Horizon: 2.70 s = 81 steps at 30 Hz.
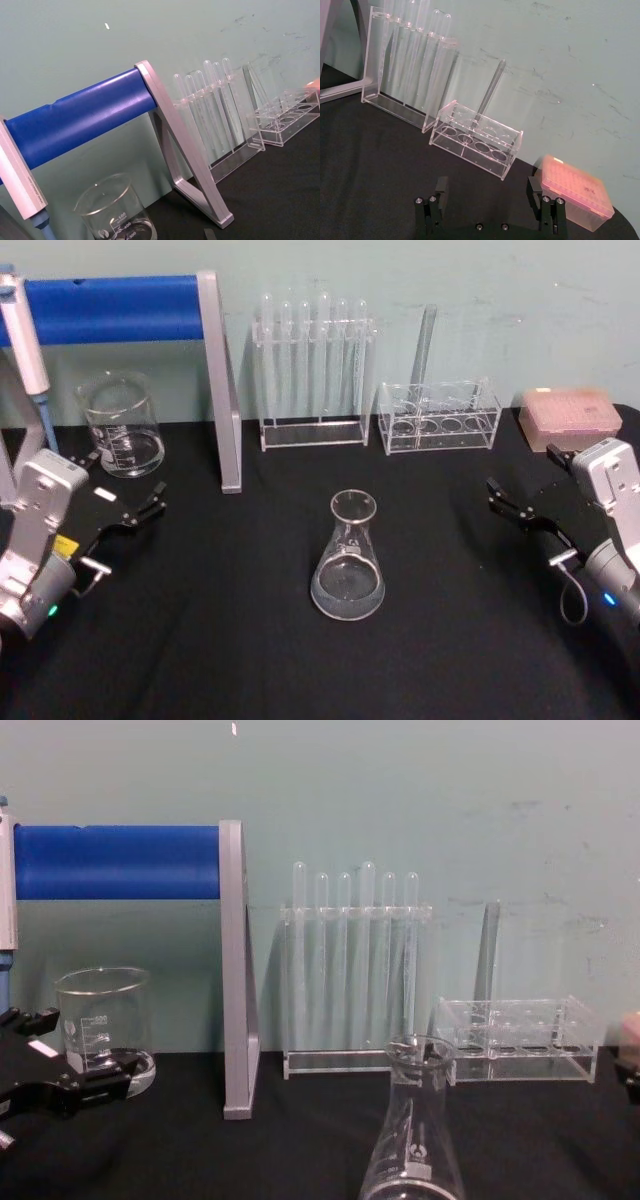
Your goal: Grasp the erlenmeyer flask with one hand, shake it three times, then place it back.
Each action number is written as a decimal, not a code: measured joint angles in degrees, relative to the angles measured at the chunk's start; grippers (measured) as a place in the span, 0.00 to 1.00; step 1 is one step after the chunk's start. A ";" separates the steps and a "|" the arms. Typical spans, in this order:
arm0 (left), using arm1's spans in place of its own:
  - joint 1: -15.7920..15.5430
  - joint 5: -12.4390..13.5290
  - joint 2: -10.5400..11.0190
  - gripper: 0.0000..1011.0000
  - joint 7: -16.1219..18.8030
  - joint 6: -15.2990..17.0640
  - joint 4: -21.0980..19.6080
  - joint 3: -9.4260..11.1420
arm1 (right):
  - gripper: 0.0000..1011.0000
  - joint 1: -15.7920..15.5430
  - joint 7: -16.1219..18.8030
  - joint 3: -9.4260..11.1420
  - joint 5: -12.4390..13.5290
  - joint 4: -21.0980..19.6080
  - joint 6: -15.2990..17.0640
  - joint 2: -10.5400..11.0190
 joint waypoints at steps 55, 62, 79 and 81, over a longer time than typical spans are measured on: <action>0.00 0.00 0.00 0.99 0.00 0.00 0.00 0.00 | 0.99 -4.82 17.30 6.73 8.48 -6.09 -0.46 1.69; 0.00 0.00 0.00 0.99 0.00 0.00 0.00 0.00 | 0.99 -5.58 23.18 6.82 9.59 -7.26 -2.23 2.62; 0.00 0.00 0.00 0.99 0.00 0.00 0.00 0.00 | 0.99 -4.52 33.30 6.00 10.58 -6.43 -4.09 2.26; 0.00 0.00 0.00 0.99 0.00 0.00 0.00 0.00 | 0.99 -4.06 34.55 5.71 10.53 -6.11 -4.01 1.78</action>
